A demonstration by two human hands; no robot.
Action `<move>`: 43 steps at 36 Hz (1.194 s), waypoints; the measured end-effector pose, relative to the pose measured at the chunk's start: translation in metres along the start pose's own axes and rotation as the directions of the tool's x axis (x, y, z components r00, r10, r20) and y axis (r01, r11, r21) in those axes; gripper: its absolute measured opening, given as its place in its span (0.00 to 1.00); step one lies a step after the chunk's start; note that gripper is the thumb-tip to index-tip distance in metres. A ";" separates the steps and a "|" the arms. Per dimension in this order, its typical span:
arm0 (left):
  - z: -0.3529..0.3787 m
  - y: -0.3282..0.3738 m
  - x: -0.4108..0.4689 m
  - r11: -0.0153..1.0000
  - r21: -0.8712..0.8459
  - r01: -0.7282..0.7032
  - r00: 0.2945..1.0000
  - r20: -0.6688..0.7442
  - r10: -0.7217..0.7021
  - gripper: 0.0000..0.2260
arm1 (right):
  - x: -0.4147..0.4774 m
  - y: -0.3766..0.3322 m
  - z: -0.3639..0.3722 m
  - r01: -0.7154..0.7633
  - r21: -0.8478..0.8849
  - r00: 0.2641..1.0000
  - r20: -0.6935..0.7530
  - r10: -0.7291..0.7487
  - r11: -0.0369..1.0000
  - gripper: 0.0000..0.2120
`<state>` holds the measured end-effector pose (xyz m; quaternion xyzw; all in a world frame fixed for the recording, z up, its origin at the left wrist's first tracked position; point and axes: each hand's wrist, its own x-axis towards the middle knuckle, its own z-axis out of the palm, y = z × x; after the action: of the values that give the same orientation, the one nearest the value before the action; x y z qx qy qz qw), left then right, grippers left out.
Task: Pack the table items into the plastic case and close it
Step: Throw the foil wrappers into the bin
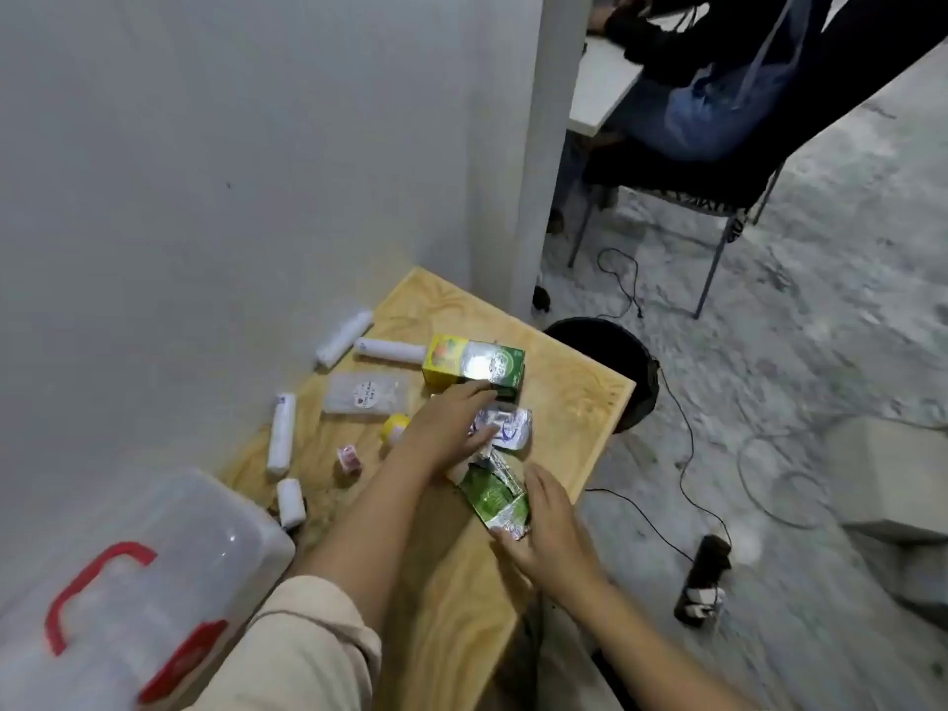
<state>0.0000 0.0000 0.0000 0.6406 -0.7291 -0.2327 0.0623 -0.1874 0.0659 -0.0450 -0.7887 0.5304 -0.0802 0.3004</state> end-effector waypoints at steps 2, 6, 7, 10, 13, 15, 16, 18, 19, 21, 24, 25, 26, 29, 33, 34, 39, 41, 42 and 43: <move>0.002 0.000 0.007 1.000 -0.014 -0.005 1.000 -0.023 0.005 0.23 | 0.003 0.001 0.007 0.018 0.027 0.997 -0.073 -0.016 0.999 0.39; 0.009 0.002 0.013 0.999 -0.001 -0.034 0.999 -0.031 0.034 0.24 | 0.005 0.000 0.009 -0.003 0.069 0.994 -0.112 0.011 0.998 0.36; 0.011 0.001 0.014 0.999 0.000 -0.042 0.999 -0.024 0.042 0.24 | 0.007 0.002 0.008 0.003 0.077 0.992 -0.129 0.007 0.997 0.35; 0.017 -0.003 0.014 1.000 0.005 -0.025 1.000 0.013 0.025 0.26 | 0.012 0.006 0.002 0.007 0.077 0.989 -0.148 0.004 0.997 0.33; 0.021 -0.006 0.017 1.000 -0.004 0.018 0.998 0.054 -0.018 0.29 | 0.016 0.009 -0.005 0.014 0.084 0.993 -0.118 -0.004 0.996 0.33; 0.021 -0.007 0.020 0.998 0.041 0.052 0.996 0.070 -0.055 0.29 | 0.018 0.011 -0.010 0.029 0.080 0.993 -0.118 -0.020 0.996 0.33; 0.020 -0.006 0.021 0.995 0.075 0.066 0.994 0.081 -0.072 0.29 | 0.019 0.013 -0.012 0.036 0.070 0.993 -0.117 -0.028 0.997 0.33; 0.019 -0.005 0.024 0.989 0.109 0.096 0.991 0.087 -0.106 0.30 | 0.019 0.017 -0.015 0.046 0.050 0.994 -0.105 -0.041 0.998 0.33; 0.018 -0.004 0.025 0.988 0.113 0.106 0.990 0.085 -0.116 0.30 | 0.019 0.018 -0.017 0.047 0.044 0.994 -0.099 -0.042 0.998 0.33; 0.017 -0.004 0.027 0.984 0.130 0.119 0.989 0.071 -0.129 0.29 | 0.019 0.023 -0.020 0.053 0.029 0.993 -0.105 -0.050 0.998 0.32; 0.017 -0.006 0.032 0.977 0.156 0.142 0.987 0.054 -0.152 0.28 | 0.017 0.030 -0.027 0.030 0.023 0.993 -0.115 -0.027 0.999 0.32; 0.016 -0.007 0.033 0.976 0.156 0.153 0.985 0.060 -0.164 0.29 | 0.016 0.033 -0.029 0.009 0.031 0.992 -0.125 -0.005 0.999 0.32; 0.015 -0.008 0.034 0.974 0.155 0.165 0.982 0.067 -0.177 0.29 | 0.015 0.035 -0.032 -0.018 0.048 0.991 -0.133 0.024 0.999 0.33; 0.016 -0.009 0.036 0.969 0.162 0.189 0.977 0.073 -0.202 0.30 | 0.014 0.041 -0.036 -0.093 0.129 0.979 -0.170 0.114 0.987 0.33; 0.017 -0.009 0.034 0.973 0.137 0.183 0.980 0.047 -0.191 0.30 | 0.016 0.042 -0.038 -0.169 0.246 0.945 -0.234 0.228 0.954 0.32; 0.017 -0.008 0.034 0.977 0.121 0.177 0.982 0.038 -0.183 0.30 | 0.017 0.042 -0.039 -0.177 0.270 0.938 -0.245 0.245 0.947 0.32; 0.014 -0.002 0.029 0.988 0.025 0.153 0.988 -0.018 -0.153 0.31 | 0.020 0.039 -0.043 -0.181 0.341 0.925 -0.261 0.278 0.923 0.31; 0.013 0.004 0.026 0.987 0.004 0.159 0.987 -0.030 -0.159 0.31 | 0.021 0.039 -0.046 -0.195 0.374 0.915 -0.263 0.305 0.907 0.31; 0.012 0.007 0.025 0.987 -0.007 0.161 0.986 -0.036 -0.161 0.31 | 0.021 0.040 -0.048 -0.196 0.387 0.910 -0.271 0.314 0.901 0.32; 0.011 0.010 0.023 0.987 -0.019 0.159 0.986 -0.045 -0.160 0.31 | 0.021 0.040 -0.051 -0.192 0.400 0.905 -0.281 0.320 0.896 0.31</move>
<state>-0.0173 -0.0187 -0.0105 0.7017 -0.6720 -0.2275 0.0653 -0.2326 0.0170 -0.0304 -0.6157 0.6506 -0.2705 0.3527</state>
